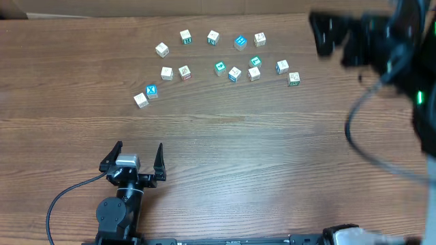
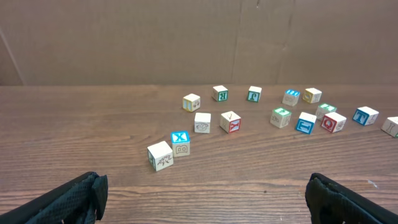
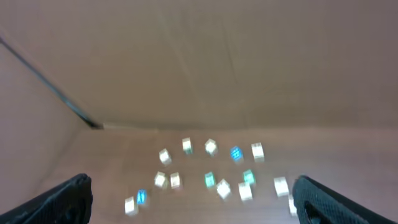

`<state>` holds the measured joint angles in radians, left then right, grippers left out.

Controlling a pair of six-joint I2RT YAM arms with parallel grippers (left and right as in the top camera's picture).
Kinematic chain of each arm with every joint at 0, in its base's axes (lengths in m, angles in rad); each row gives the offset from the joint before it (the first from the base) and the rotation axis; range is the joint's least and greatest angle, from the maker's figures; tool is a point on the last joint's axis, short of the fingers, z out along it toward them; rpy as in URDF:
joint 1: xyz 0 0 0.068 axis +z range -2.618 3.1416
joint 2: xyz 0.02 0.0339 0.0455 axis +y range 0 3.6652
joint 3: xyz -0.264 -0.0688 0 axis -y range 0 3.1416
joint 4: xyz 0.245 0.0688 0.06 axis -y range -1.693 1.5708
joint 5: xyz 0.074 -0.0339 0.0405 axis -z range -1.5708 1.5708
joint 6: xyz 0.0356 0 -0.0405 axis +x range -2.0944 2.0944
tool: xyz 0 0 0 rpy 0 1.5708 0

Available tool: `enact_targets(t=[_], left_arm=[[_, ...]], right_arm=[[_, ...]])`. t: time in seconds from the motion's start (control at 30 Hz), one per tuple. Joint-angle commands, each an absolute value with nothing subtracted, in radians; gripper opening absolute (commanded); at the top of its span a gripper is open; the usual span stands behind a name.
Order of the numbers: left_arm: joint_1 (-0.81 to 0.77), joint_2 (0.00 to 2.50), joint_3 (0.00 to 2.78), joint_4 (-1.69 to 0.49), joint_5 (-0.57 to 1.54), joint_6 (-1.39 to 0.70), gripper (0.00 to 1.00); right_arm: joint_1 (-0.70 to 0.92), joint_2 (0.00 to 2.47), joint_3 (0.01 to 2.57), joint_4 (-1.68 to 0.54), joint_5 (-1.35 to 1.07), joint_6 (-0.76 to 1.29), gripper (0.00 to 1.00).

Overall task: Form a horizontal line
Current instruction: 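Raise the right arm and move it over the right end of the block arc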

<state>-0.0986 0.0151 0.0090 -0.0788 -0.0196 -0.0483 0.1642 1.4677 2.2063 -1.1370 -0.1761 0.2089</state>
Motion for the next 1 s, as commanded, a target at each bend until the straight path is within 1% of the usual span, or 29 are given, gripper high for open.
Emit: enact_targets(t=[0.0,0.1,0.2,0.47,0.63,0.83,0.97], left_arm=[[-0.105,0.006,0.005,-0.075,-0.026,-0.029,1.0],[-0.105,0.006,0.005,-0.075,-0.026,-0.029,0.99],[-0.105,0.006,0.005,-0.075,-0.026,-0.029,1.0],[-0.105,0.006,0.005,-0.075,-0.026,-0.029,1.0],[-0.105,0.006,0.005,-0.075,-0.026,-0.029,1.0],[-0.105,0.006,0.005,-0.075,-0.026,-0.029,0.99],[-0.105,0.006,0.005,-0.075,-0.026,-0.029,1.0]], right_arm=[[0.162,1.635,2.461,-1.158,-0.178,0.2,1.0],[0.162,1.761,2.64,-1.157,-0.178,0.186,1.0],[0.162,1.84,2.72,-1.129,-0.178,0.181,1.0],[0.162,1.988,2.709,-1.026,-0.174,0.173,1.0],[0.162,2.107,2.709,-0.968,-0.149,0.073,1.0],[0.163,2.229,2.709,-0.973,-0.132,0.073,1.0],[0.163,2.3,2.69,-1.005,-0.078,0.073,1.0]])
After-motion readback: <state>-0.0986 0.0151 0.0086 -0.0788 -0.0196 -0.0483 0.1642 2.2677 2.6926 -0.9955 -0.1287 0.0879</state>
